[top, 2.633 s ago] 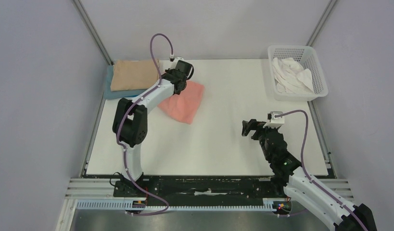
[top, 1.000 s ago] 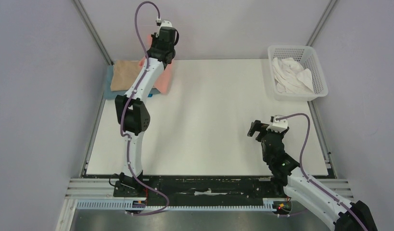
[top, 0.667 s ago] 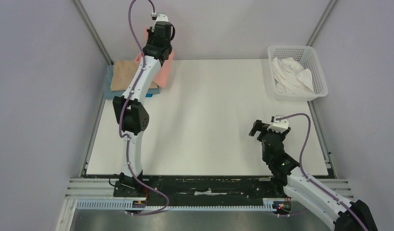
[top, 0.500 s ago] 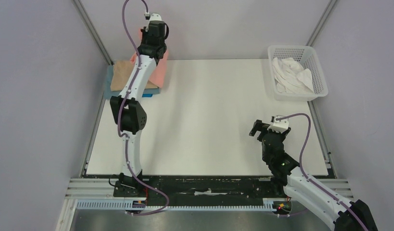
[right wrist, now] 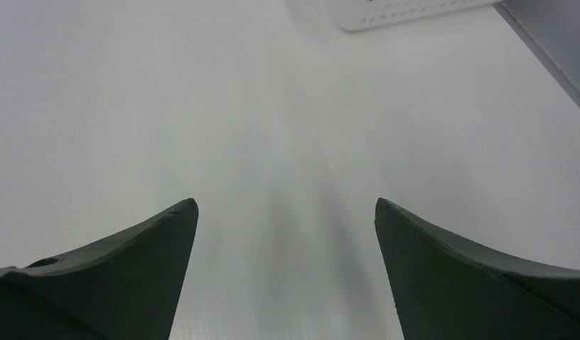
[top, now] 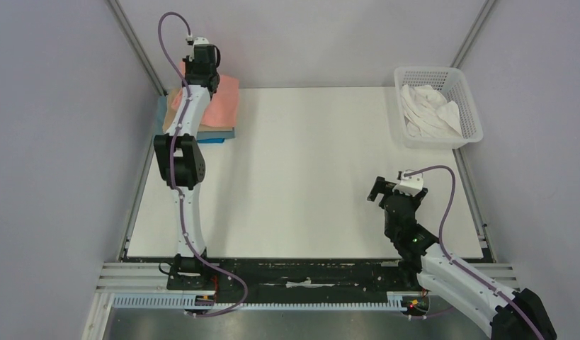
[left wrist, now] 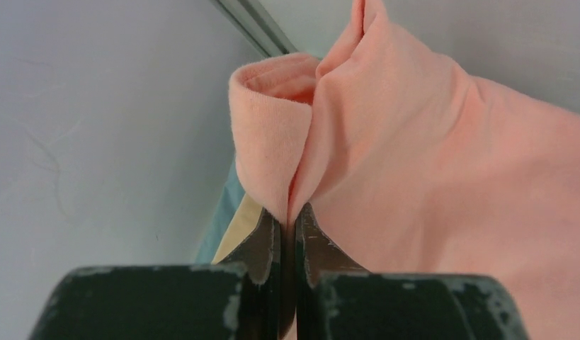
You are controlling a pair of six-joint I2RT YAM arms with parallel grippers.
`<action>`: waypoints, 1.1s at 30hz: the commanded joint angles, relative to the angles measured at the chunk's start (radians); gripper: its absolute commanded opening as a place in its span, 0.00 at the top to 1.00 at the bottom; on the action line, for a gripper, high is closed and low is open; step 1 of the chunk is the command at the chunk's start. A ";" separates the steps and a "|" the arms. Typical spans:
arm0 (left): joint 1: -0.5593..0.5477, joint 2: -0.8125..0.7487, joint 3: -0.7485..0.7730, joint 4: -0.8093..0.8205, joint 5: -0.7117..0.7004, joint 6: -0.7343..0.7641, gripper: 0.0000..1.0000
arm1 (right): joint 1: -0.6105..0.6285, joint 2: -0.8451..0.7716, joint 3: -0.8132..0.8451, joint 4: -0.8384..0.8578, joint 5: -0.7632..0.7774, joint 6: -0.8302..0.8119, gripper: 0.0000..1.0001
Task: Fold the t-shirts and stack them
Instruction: Put the neatly folded tshirt into the corner of the board with the left arm, then reset both arms
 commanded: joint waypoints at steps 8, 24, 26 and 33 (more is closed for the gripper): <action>0.071 0.138 0.021 0.148 -0.073 0.041 0.60 | -0.004 0.020 0.013 0.060 0.082 -0.026 0.02; 0.045 -0.348 -0.406 0.057 0.463 -0.487 0.19 | -0.004 -0.074 -0.005 0.066 -0.034 -0.038 0.02; 0.003 -0.494 -0.617 0.195 0.558 -0.534 0.19 | -0.004 -0.092 -0.017 0.070 -0.059 -0.036 0.02; -0.262 -0.957 -1.224 0.409 0.568 -0.560 0.18 | -0.004 -0.152 -0.003 0.007 -0.182 -0.027 0.02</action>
